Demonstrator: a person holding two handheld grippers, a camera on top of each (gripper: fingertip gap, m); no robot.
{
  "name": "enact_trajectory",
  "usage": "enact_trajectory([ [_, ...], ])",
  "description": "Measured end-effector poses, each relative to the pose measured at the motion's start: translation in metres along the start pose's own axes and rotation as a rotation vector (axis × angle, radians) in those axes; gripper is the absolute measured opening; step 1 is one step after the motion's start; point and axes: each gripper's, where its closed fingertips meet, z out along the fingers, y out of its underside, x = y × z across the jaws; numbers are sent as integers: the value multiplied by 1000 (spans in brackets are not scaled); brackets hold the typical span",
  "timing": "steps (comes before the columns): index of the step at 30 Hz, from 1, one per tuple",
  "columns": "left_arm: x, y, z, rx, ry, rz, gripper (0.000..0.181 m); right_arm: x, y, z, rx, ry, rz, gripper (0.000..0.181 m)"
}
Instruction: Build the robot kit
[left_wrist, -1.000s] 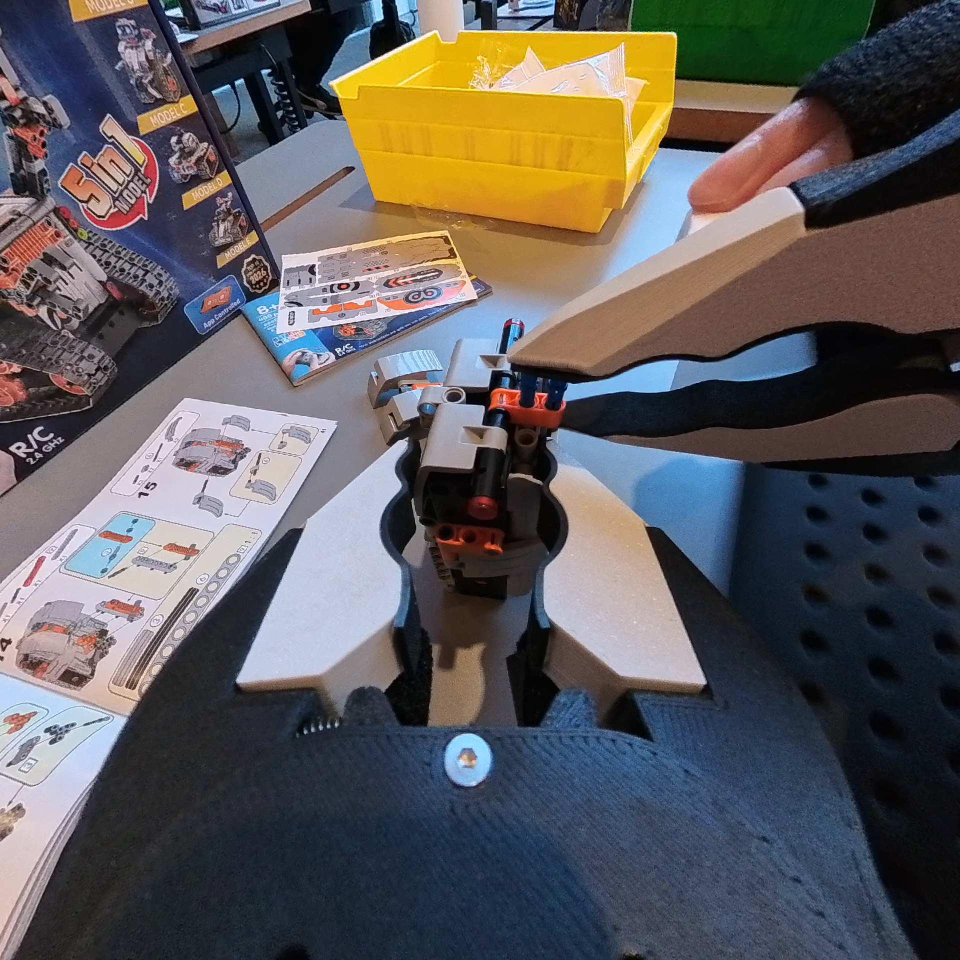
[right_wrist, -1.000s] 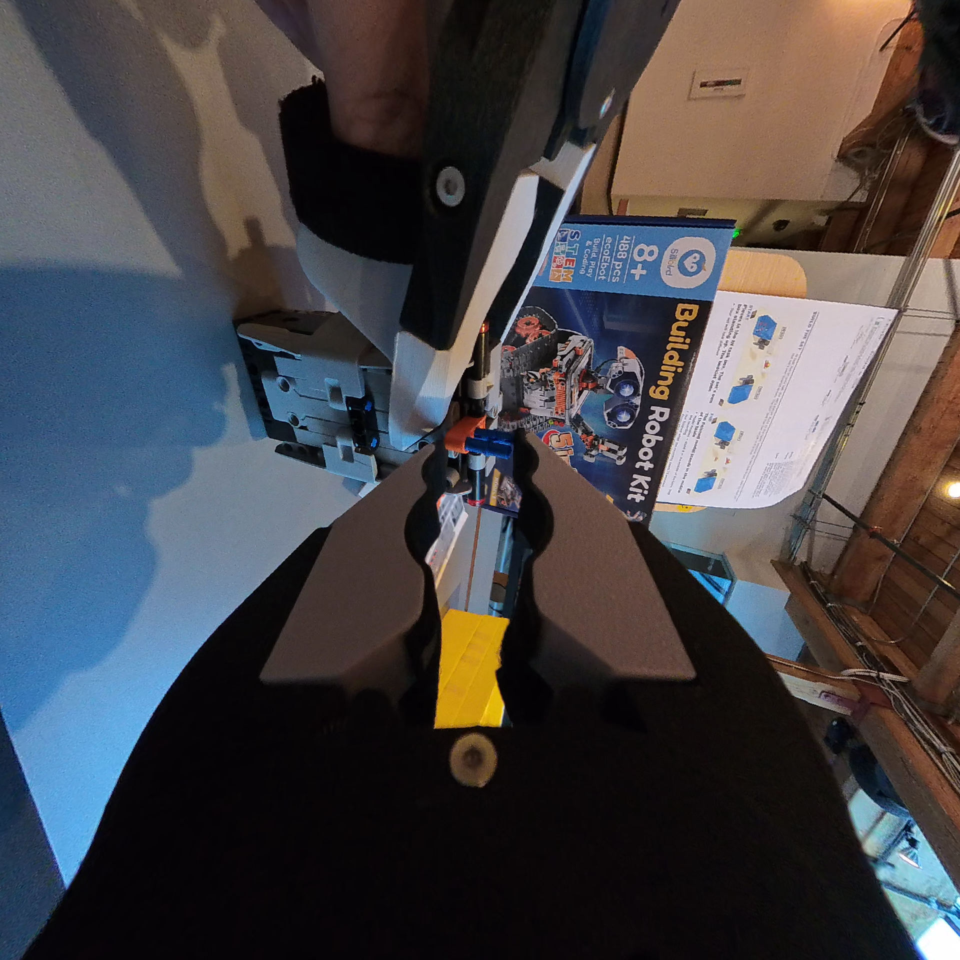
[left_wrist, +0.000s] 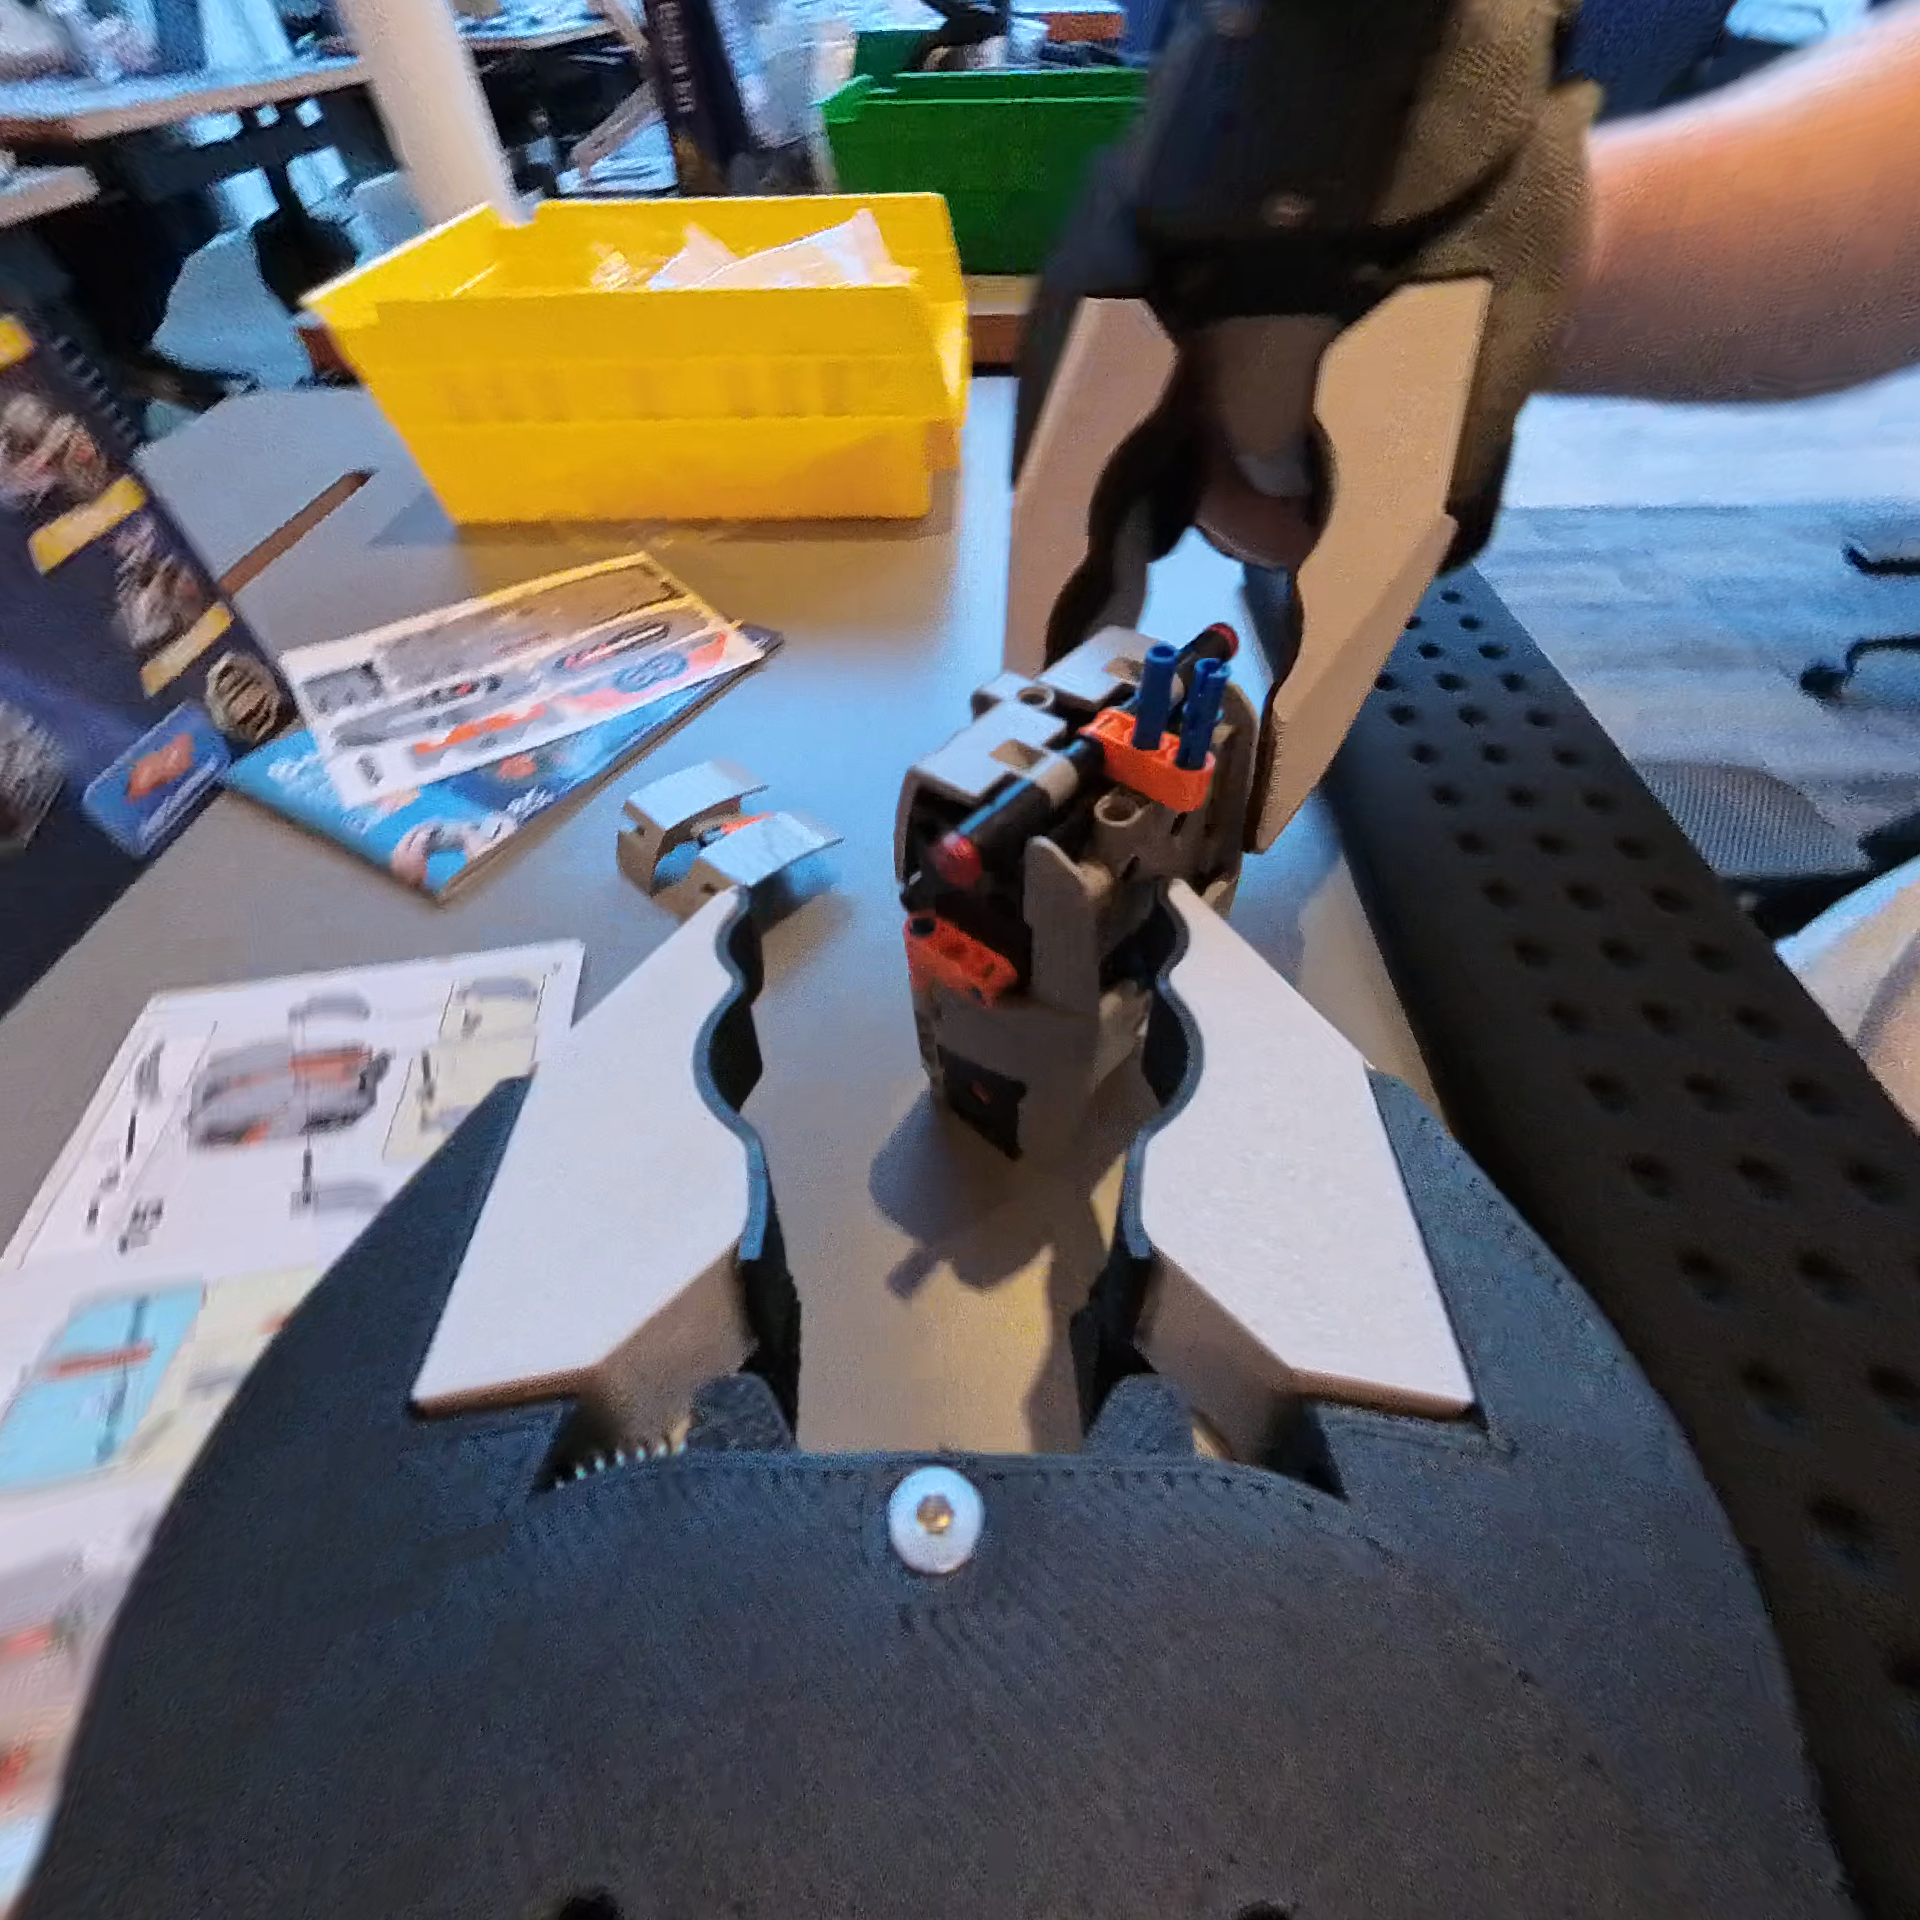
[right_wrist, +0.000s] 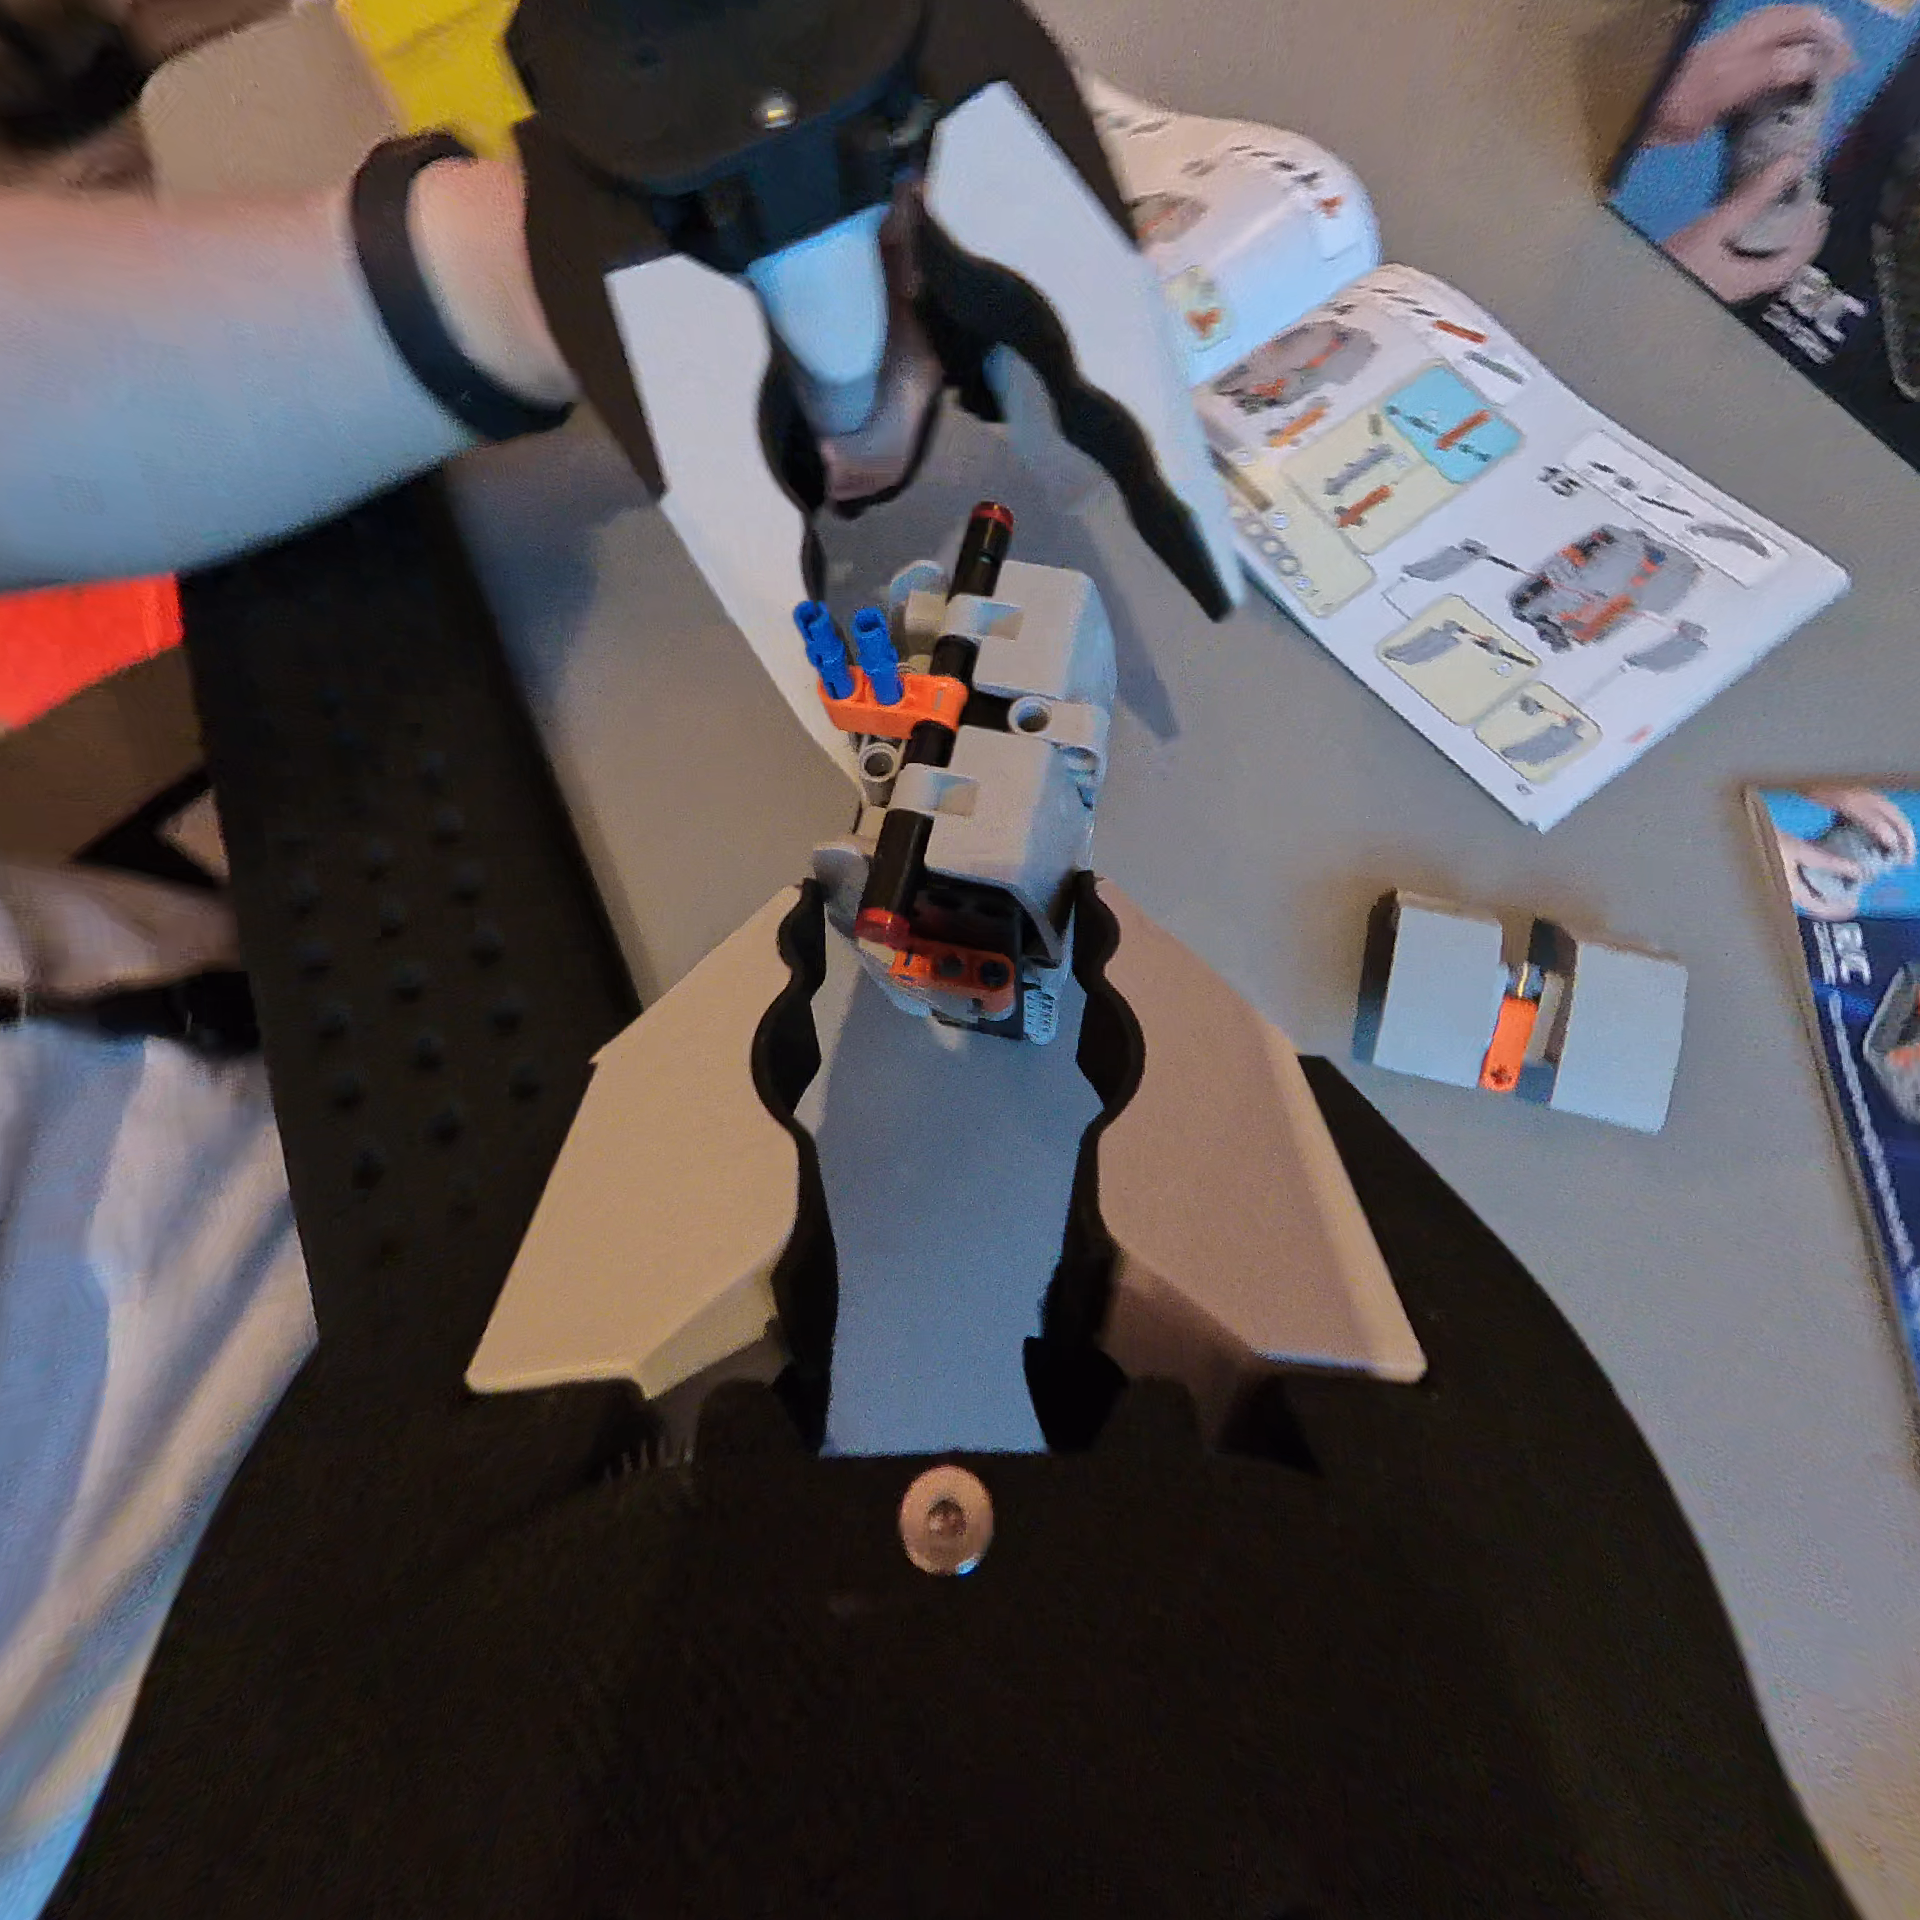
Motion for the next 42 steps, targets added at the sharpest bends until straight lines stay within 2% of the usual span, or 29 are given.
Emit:
enact_trajectory([
  [3,7,-4,-19,63,-66,-116,75,1,-4,4,76,126,128,48],
  [6,17,-8,-27,122,-199,-204,83,-1,-8,9,142,229,217,48],
  [8,20,-8,-29,158,-300,-263,73,-10,-13,14,190,231,273,58],
  [10,23,-10,-33,207,-383,-289,66,-17,-14,14,207,233,274,58],
  [13,33,-13,-37,238,-411,-270,39,-19,-11,9,187,227,219,56],
  [15,31,-14,-37,242,-421,-251,38,-16,-11,3,205,215,157,54],
  [17,28,-16,-36,243,-401,-267,33,-20,-15,1,229,149,79,50],
  [18,28,-17,-35,249,-381,-268,27,-18,-15,0,233,141,50,47],
  [21,23,-18,-34,250,-352,-261,23,-9,-13,-3,225,156,30,37],
  [25,15,-13,-46,203,-337,-196,25,-10,-24,-16,262,131,-25,35],
  [28,13,-12,-45,171,-242,-162,25,-4,-40,-27,301,134,-124,20],
  [30,10,-15,-41,169,-186,-128,25,-1,-47,-24,286,87,-177,12],
  [33,9,-20,-33,163,-102,-90,20,-6,-53,-15,238,-40,-216,13],
  [37,4,-15,-27,125,-64,-57,15,4,-58,-4,176,-52,-229,11],
  [42,5,-13,-25,156,-31,-70,12,4,-56,5,120,-102,-218,6],
])
